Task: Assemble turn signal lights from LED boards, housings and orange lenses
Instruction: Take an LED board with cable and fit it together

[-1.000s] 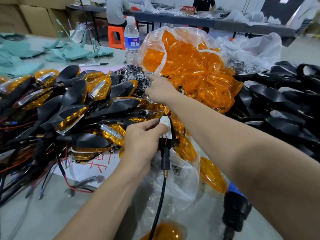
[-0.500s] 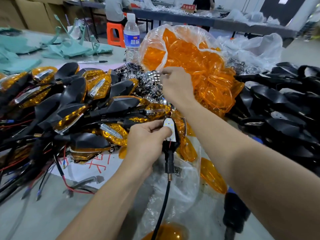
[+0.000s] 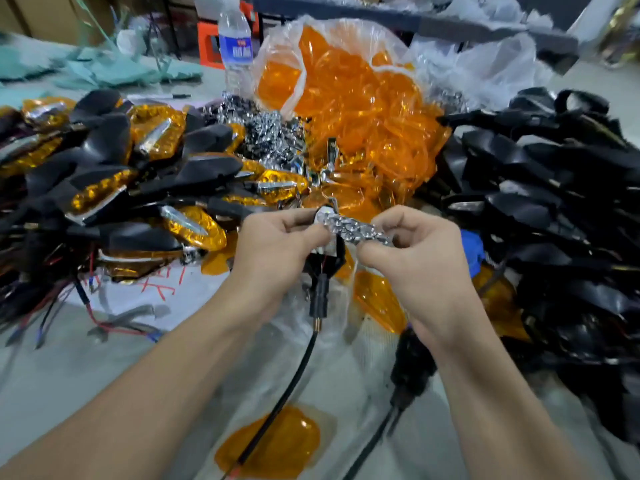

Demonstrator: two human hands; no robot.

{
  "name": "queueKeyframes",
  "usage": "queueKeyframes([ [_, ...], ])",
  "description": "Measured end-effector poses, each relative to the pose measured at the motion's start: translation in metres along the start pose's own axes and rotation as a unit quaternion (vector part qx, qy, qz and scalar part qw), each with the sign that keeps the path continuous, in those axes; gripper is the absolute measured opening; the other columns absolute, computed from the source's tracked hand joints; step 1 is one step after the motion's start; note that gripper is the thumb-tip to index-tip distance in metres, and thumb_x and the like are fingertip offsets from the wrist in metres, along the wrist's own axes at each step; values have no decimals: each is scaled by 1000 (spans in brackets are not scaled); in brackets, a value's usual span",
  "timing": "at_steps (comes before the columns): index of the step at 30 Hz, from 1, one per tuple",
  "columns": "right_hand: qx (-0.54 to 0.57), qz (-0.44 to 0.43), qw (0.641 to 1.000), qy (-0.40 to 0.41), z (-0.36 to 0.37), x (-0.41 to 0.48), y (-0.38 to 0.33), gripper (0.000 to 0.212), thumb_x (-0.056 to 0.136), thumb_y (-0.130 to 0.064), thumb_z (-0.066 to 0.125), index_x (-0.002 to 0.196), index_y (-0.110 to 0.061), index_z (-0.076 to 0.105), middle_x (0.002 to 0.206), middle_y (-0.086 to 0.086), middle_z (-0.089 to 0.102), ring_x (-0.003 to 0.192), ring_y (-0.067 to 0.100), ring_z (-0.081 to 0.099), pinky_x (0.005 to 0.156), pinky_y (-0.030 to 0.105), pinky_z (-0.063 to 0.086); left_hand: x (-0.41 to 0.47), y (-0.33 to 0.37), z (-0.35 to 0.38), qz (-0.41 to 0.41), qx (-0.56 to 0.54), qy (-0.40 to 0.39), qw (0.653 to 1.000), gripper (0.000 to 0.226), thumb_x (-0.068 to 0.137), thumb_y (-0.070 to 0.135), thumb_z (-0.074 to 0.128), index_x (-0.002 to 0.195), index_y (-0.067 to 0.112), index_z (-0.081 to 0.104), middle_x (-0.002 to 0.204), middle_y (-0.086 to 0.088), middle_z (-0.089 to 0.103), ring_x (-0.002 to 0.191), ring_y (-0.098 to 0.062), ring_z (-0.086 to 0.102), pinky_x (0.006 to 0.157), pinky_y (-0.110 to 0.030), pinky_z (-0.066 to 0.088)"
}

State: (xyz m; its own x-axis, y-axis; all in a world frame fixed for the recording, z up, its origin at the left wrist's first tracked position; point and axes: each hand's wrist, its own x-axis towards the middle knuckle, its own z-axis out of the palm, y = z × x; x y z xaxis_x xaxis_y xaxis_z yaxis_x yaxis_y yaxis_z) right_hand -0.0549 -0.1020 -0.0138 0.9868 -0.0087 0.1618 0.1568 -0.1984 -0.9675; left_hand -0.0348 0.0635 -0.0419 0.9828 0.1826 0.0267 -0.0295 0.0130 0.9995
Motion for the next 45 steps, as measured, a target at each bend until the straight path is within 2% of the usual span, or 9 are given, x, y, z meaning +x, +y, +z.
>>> queueKeyframes([
  [3,-127,-36,991,-12,-4,-5,3,12,80,-15,81,72,-15,73,56,3,58,48,3,41,48,24,33,-3,2,-1,5,-10,-10,1000,14,87,4,79,99,11,83,88,-7,82,83,-26,79,76,-45,66],
  [8,-135,-43,990,-18,-5,-5,4,34,91,-36,68,80,-4,70,64,15,51,52,7,34,48,31,33,-2,0,-2,11,-15,-15,1000,16,88,0,75,101,6,82,85,-7,81,75,-27,79,67,-38,65],
  [11,-85,-24,996,-15,-2,-1,6,29,97,-29,65,87,-2,71,74,15,59,67,13,53,68,51,48,0,-1,-1,10,-24,-36,999,17,87,0,75,101,6,81,85,-7,81,72,-21,77,63,-31,62],
  [13,-47,-21,999,-6,-1,0,6,14,98,-23,68,92,-16,78,88,9,72,84,16,66,82,49,55,0,0,0,16,-32,-54,998,17,88,3,76,104,8,81,90,-7,81,75,-18,77,64,-27,60],
  [18,91,25,995,-23,0,-2,6,18,92,-3,75,103,-16,80,69,4,72,58,6,58,55,16,46,-1,-4,1,15,-40,-53,998,17,92,11,77,109,9,80,91,-11,81,80,-28,79,67,-33,64],
  [24,123,59,991,4,17,-7,8,9,93,-1,71,90,-8,70,68,12,73,55,24,70,52,32,57,0,-3,-1,1,-49,-46,998,16,94,16,75,109,11,81,92,-8,82,76,-19,77,64,-26,59],
  [31,-73,-29,991,107,23,-14,12,12,81,-30,78,83,-41,74,68,-18,73,64,4,70,60,28,54,1,-4,1,-26,-69,-28,997,17,97,4,69,110,9,79,93,-7,82,79,-17,77,64,-26,59],
  [40,-150,-7,984,99,14,-8,11,26,77,-27,87,59,-39,72,62,-31,68,64,-10,66,56,8,48,-3,1,-2,-57,-112,-76,989,18,94,24,68,98,15,84,100,-16,80,86,-25,77,69,-33,62],
  [45,-176,4,977,117,13,-10,8,8,77,-32,85,71,-35,79,65,-33,67,69,-9,67,67,20,58,-4,-1,-2,-36,-101,-90,990,24,83,30,71,103,26,84,105,-10,80,99,-25,77,80,-38,60],
])
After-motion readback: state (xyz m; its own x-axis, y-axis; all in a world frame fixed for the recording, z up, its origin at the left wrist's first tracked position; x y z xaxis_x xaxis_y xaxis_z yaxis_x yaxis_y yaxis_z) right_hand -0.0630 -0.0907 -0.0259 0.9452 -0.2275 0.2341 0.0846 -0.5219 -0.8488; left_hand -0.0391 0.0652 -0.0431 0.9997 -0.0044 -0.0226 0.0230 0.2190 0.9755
